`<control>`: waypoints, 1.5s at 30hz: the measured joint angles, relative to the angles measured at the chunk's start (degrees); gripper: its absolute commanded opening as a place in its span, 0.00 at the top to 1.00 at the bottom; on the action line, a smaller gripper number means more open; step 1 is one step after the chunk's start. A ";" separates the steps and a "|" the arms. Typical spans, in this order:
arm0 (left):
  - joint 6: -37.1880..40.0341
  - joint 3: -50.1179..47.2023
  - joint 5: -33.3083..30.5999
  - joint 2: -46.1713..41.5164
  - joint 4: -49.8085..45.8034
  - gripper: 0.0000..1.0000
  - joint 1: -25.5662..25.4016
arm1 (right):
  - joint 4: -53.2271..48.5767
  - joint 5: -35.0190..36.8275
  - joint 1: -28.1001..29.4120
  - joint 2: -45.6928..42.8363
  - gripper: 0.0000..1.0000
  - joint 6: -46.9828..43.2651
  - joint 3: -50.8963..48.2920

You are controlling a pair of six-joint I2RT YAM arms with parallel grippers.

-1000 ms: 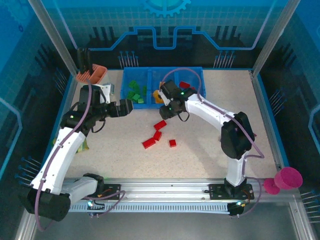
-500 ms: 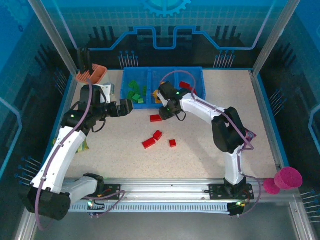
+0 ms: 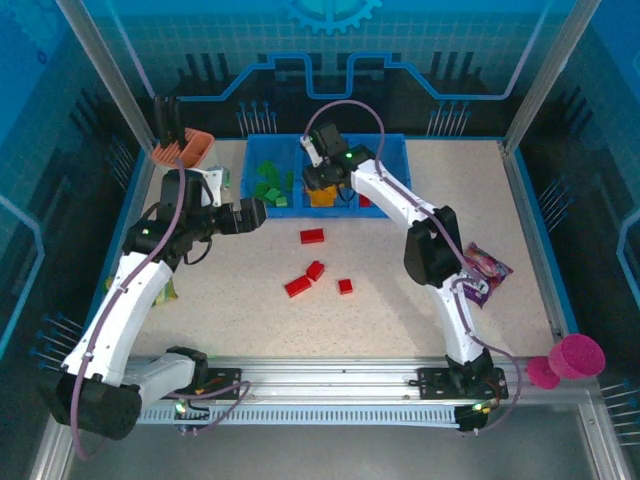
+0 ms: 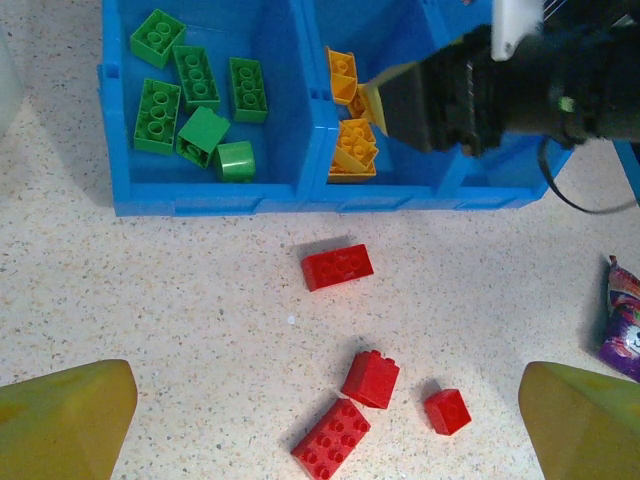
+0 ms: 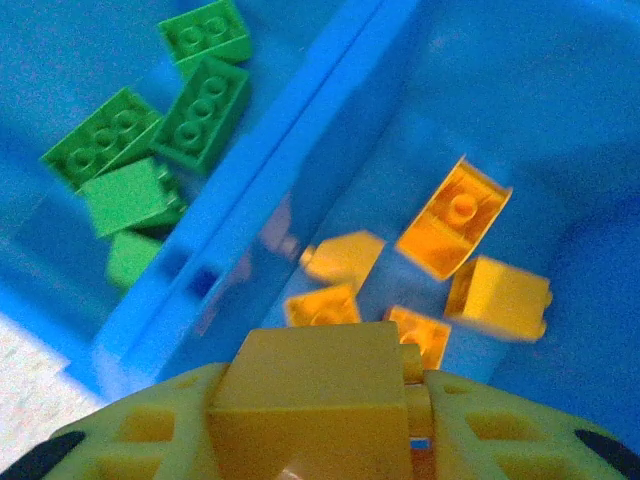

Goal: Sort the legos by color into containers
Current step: Place the lego in the container.

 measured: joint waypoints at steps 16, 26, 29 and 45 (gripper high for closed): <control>-0.02 0.00 0.02 0.00 0.00 0.01 0.00 | -1.53 -1.66 -4.66 13.29 0.51 -0.61 13.55; -0.09 0.00 0.33 0.00 0.22 0.01 0.02 | -0.39 -3.19 -3.98 8.22 0.38 -1.05 7.65; -0.17 0.00 0.52 0.00 0.22 0.01 0.02 | 0.15 -3.21 -3.45 3.96 0.42 -1.77 3.74; -0.17 -0.33 0.85 -5.51 -1.01 0.01 0.02 | -7.74 -6.38 7.58 -12.07 0.50 -7.21 -14.93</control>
